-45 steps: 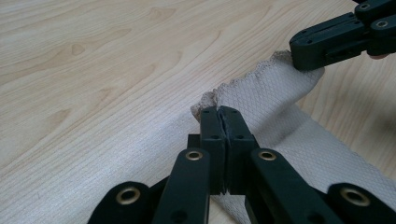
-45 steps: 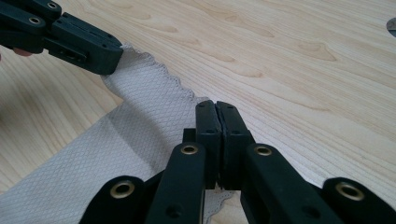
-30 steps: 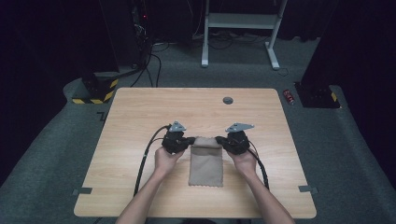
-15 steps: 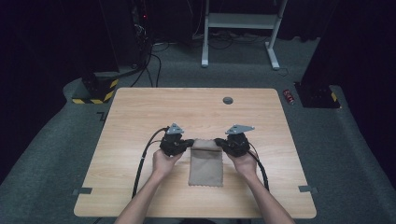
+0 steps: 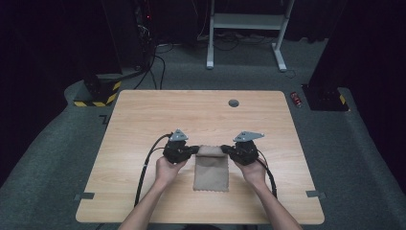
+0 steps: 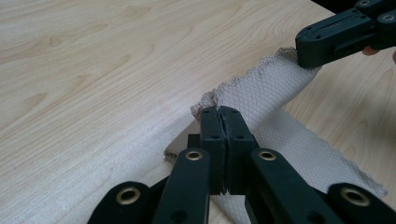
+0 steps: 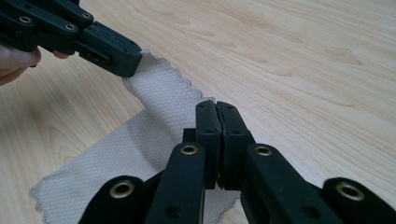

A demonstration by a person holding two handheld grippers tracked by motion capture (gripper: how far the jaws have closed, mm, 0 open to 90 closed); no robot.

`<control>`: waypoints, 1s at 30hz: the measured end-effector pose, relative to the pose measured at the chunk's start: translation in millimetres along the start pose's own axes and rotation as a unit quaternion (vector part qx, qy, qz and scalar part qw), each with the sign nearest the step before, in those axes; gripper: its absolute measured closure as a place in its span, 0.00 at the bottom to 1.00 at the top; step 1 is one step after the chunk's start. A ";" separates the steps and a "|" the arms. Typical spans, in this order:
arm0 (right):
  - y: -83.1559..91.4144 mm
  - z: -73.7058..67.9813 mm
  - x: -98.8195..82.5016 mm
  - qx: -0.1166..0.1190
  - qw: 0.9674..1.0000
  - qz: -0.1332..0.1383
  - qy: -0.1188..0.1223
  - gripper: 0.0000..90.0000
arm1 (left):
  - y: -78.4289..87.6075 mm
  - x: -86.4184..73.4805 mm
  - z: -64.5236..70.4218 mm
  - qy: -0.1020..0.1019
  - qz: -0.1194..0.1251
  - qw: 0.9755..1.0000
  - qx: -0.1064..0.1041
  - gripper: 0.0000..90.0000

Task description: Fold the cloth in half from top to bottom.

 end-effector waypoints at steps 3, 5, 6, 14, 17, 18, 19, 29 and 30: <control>1.6 -2.1 -1.3 0.002 1.000 0.000 0.001 0.98 | 2.5 -1.6 2.5 -0.004 0.001 1.000 -0.001 0.98; 2.2 -3.4 -2.4 0.005 1.000 0.002 0.002 0.98 | 3.7 -2.8 3.3 -0.003 0.001 1.000 -0.004 0.98; 2.7 -4.5 -3.1 0.006 1.000 0.001 0.001 0.98 | 4.2 -3.3 3.2 -0.006 0.001 1.000 -0.003 0.98; 6.5 -10.2 -6.9 0.012 1.000 0.004 0.003 0.98 | 5.8 -10.2 6.7 -0.006 -0.004 1.000 -0.007 0.98; 7.0 -12.0 -7.7 0.015 1.000 0.006 0.002 0.98 | 7.2 -12.3 7.8 -0.008 -0.004 1.000 -0.005 0.98; 6.9 -12.4 -8.0 0.015 1.000 0.006 0.004 0.98 | 7.6 -12.9 8.1 -0.007 -0.002 1.000 -0.005 0.98; 6.9 -13.1 -8.4 0.016 1.000 0.006 0.005 0.98 | 8.0 -13.6 8.4 -0.006 -0.002 1.000 -0.007 0.98; 11.4 -19.7 -15.2 0.022 1.000 0.010 0.007 0.98 | 12.1 -20.8 12.8 -0.006 0.002 1.000 -0.014 0.98; 11.8 -20.6 -15.5 0.022 1.000 0.010 0.009 0.98 | 12.8 -21.9 13.3 -0.005 0.006 1.000 -0.015 0.98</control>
Point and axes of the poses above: each handheld gripper's, and its own axes: y roughly backward along the jaws, x roughly out of its top, z roughly to its right, the point moved 3 cm from there along -y, roughly forward along the jaws, and after that the axes turned 12 degrees about y, right-handed, at the moved point
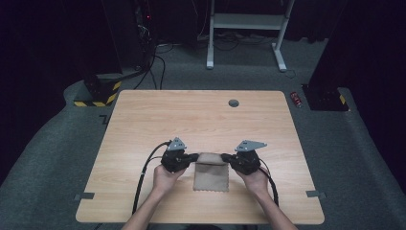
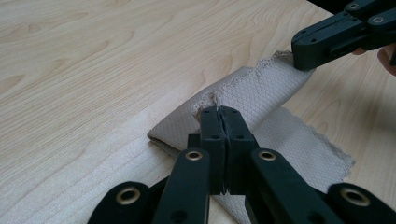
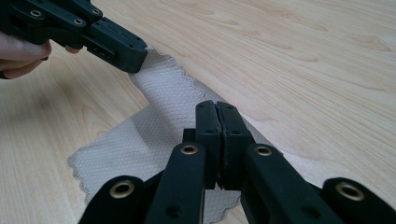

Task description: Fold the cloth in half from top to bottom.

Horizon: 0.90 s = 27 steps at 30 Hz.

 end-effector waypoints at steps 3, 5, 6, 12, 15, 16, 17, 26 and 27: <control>2.4 -3.5 -1.2 0.004 1.000 0.003 0.003 0.98 | 0.8 -3.4 1.2 -0.004 0.000 1.000 0.000 0.98; 3.4 -5.3 -2.3 0.005 1.000 0.003 0.006 0.98 | 1.0 -5.5 2.2 -0.006 -0.001 1.000 0.000 0.98; 3.8 -6.4 -2.9 0.006 1.000 0.004 0.005 0.98 | 1.3 -6.4 2.4 -0.008 -0.002 1.000 0.000 0.98; 4.0 -12.0 -9.8 0.014 1.000 0.004 0.003 0.98 | 2.5 -13.6 5.2 -0.012 -0.006 1.000 -0.002 0.98; 4.7 -14.5 -11.6 0.016 1.000 0.003 0.004 0.98 | 2.1 -17.3 6.3 -0.017 -0.011 1.000 -0.001 0.98; 5.3 -15.3 -11.9 0.015 1.000 0.003 0.005 0.98 | 2.0 -18.6 7.3 -0.015 -0.012 1.000 -0.002 0.98; 5.7 -16.5 -12.1 0.015 1.000 0.001 0.006 0.98 | 2.4 -19.6 7.7 -0.016 -0.014 1.000 -0.001 0.98; 8.8 -23.6 -17.6 0.021 1.000 0.002 0.010 0.98 | 5.0 -24.3 11.5 -0.014 -0.014 1.000 -0.005 0.98; 8.8 -23.6 -17.6 0.021 1.000 0.002 0.010 0.98 | 5.0 -24.3 11.5 -0.014 -0.014 1.000 -0.005 0.98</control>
Point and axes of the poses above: each handheld gripper's, and its own axes: y roughly backward along the jaws, x roughly out of its top, z roughly to its right, the point moved 3 cm from there along -y, roughly forward along the jaws, and after that the axes turned 12 degrees about y, right-handed, at the moved point
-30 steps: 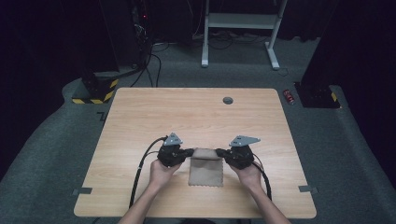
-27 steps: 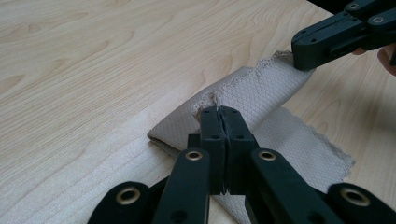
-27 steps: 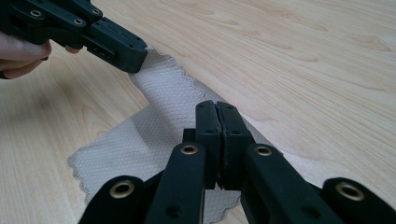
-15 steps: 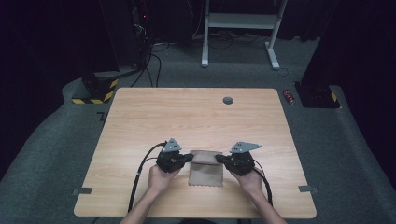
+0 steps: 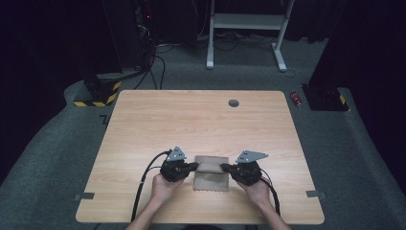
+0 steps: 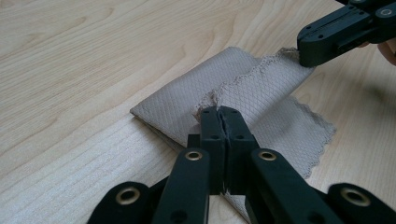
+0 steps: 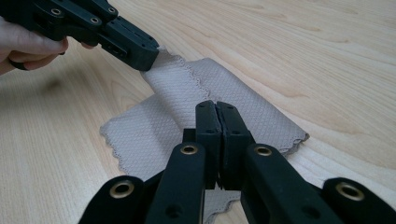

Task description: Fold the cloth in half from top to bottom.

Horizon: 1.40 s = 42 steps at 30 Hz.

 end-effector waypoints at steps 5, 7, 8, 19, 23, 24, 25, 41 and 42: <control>2.1 -1.4 -2.7 0.002 1.000 0.002 -0.001 0.98 | 0.6 -1.1 2.9 0.000 0.002 1.000 -0.003 0.98; 3.1 -2.4 -4.0 0.002 1.000 0.002 -0.002 0.98 | 0.8 -1.8 3.7 -0.002 0.001 1.000 -0.004 0.98; 3.4 -2.7 -4.9 0.003 1.000 0.001 -0.002 0.98 | 0.9 -2.1 4.3 -0.003 0.001 1.000 -0.005 0.98; 5.8 -7.1 -8.7 0.002 1.000 0.003 -0.001 0.98 | 3.5 -6.3 8.9 -0.005 0.009 1.000 -0.006 0.98; 6.8 -8.1 -9.8 0.001 1.000 0.003 0.000 0.98 | 3.7 -8.1 10.2 -0.010 0.008 1.000 -0.005 0.98; 7.0 -8.4 -10.0 0.001 1.000 0.003 -0.001 0.98 | 3.6 -8.4 10.4 -0.010 0.008 1.000 -0.005 0.98; 7.1 -8.5 -10.2 0.001 1.000 0.003 0.000 0.98 | 3.7 -8.7 10.5 -0.011 0.008 1.000 -0.004 0.98; 5.9 -13.4 -14.0 0.003 1.000 -0.004 0.006 0.98 | 3.8 -14.9 12.0 -0.013 0.003 1.000 -0.004 0.98; 5.5 -14.1 -14.5 0.004 1.000 -0.005 0.005 0.98 | 3.9 -15.6 12.3 -0.010 0.002 1.000 -0.005 0.98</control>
Point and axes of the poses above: each handheld gripper's, and its own axes: y roughly backward along the jaws, x roughly out of its top, z roughly to its right, the point moved 3 cm from there along -y, roughly forward along the jaws, and after that the axes turned 12 degrees about y, right-handed, at the moved point
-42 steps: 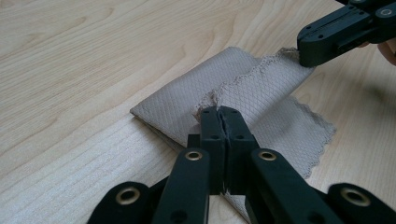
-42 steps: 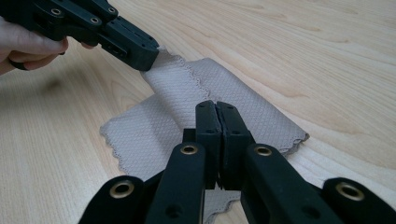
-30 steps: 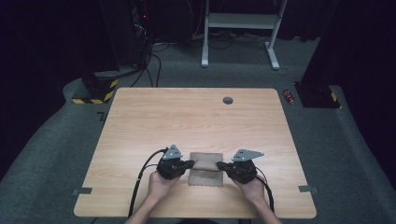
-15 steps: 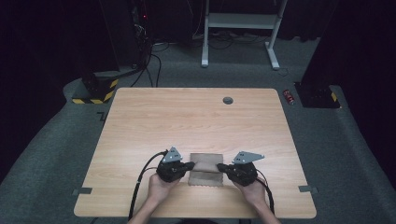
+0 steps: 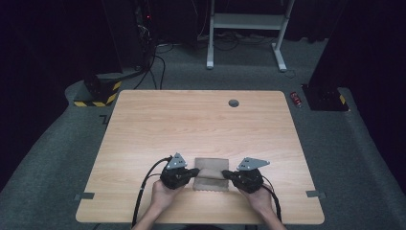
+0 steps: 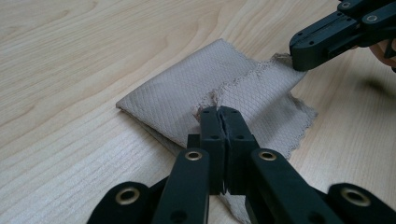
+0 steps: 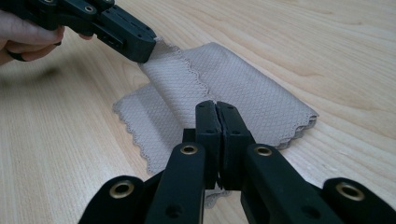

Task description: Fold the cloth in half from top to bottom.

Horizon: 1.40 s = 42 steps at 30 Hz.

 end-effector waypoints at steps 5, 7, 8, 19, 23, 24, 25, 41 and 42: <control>-3.4 -2.4 -3.1 0.001 1.000 -0.009 0.003 0.98 | -1.9 -2.9 -1.5 0.000 -0.007 1.000 0.004 0.98; -5.9 -3.2 -5.0 0.000 1.000 -0.015 0.006 0.98 | -4.5 -5.1 -2.0 -0.005 -0.013 1.000 0.009 0.98; -7.4 -3.8 -6.4 -0.001 1.000 -0.020 0.005 0.98 | -5.4 -5.9 -1.8 -0.006 -0.015 1.000 0.010 0.98; -9.6 -2.2 -12.8 0.002 0.999 -0.032 -0.005 0.94 | -5.1 -10.3 -4.1 0.001 -0.023 1.000 0.011 0.94; -9.0 -4.4 -14.5 0.005 0.999 -0.034 -0.003 0.97 | -3.0 -12.7 -1.7 -0.005 -0.023 1.000 0.006 0.97; -9.1 -5.3 -15.0 0.006 0.999 -0.035 -0.002 0.97 | -2.7 -13.5 -1.3 -0.005 -0.024 1.000 0.006 0.98; -9.1 -5.7 -15.4 0.006 0.999 -0.035 -0.002 0.97 | -2.4 -14.8 -0.5 -0.001 -0.025 1.000 0.005 0.98; -5.2 -12.4 -21.7 0.015 0.999 -0.025 -0.019 0.85 | 2.3 -29.1 1.1 0.004 -0.031 1.000 -0.001 0.87; -3.3 -13.0 -21.3 0.010 1.000 -0.018 -0.020 0.82 | 5.1 -29.0 1.0 0.008 -0.023 1.000 0.000 0.82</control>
Point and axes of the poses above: each handheld gripper's, and its own axes: y roughly backward along the jaws, x roughly out of its top, z roughly to its right, the point moved 3 cm from there along -y, roughly forward along the jaws, and after that the axes turned 12 degrees about y, right-handed, at the moved point
